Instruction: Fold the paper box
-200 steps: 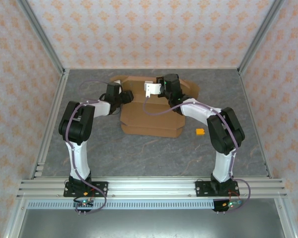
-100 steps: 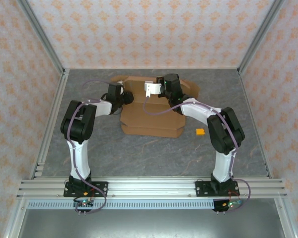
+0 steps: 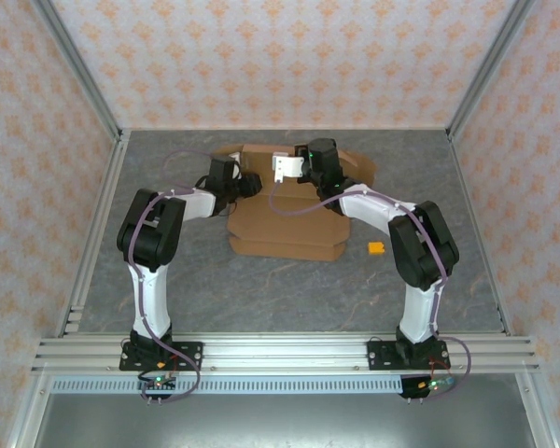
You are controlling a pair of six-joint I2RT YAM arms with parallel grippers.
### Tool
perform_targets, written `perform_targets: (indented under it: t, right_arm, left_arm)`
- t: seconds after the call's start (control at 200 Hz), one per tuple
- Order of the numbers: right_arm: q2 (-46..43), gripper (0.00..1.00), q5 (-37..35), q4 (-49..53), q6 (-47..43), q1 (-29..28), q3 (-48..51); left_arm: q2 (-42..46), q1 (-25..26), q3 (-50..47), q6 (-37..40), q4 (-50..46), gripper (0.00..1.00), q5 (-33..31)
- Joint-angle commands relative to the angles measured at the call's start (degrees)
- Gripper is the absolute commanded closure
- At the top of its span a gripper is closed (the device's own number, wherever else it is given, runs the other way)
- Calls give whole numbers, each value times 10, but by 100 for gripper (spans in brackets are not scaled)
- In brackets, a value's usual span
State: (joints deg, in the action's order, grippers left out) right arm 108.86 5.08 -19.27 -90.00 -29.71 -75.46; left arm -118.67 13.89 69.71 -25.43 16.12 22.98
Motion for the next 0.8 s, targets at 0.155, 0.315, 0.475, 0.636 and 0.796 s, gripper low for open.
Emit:
perform_targets:
  t: [0.155, 0.315, 0.475, 0.636, 0.796]
  right_arm:
    - [7, 100, -1, 5, 3, -1, -10]
    - [5, 100, -2, 5, 3, 1, -10]
    - [5, 100, -4, 7, 1, 0, -9]
    - [4, 100, -8, 6, 2, 1, -9]
    - [3, 100, -7, 5, -1, 3, -9]
  left_arm:
    - [28, 2, -15, 39, -10, 54, 0]
    - [51, -1, -33, 55, -15, 52, -8]
    - [63, -3, -35, 73, -33, 50, -22]
    - [107, -10, -71, 62, -30, 47, -68]
    - [153, -33, -112, 53, -21, 44, -68]
